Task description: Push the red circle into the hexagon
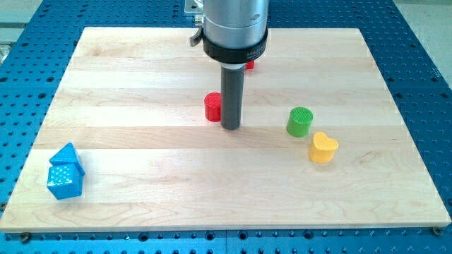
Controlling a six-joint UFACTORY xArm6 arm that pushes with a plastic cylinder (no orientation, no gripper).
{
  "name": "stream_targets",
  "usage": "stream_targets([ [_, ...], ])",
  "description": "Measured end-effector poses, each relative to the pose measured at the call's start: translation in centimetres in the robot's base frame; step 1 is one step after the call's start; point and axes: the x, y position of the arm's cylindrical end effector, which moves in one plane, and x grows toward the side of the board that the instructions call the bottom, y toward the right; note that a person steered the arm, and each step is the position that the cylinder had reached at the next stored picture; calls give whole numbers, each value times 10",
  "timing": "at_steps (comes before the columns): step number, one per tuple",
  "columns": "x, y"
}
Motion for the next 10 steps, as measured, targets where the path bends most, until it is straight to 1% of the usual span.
stream_targets([
  [1, -17, -18],
  [3, -119, -20],
  [4, -102, -18],
  [5, -66, -22],
  [6, -66, -73],
  [7, -83, -76],
  [8, -115, -97],
  [9, -126, -163],
  [10, -129, -197],
])
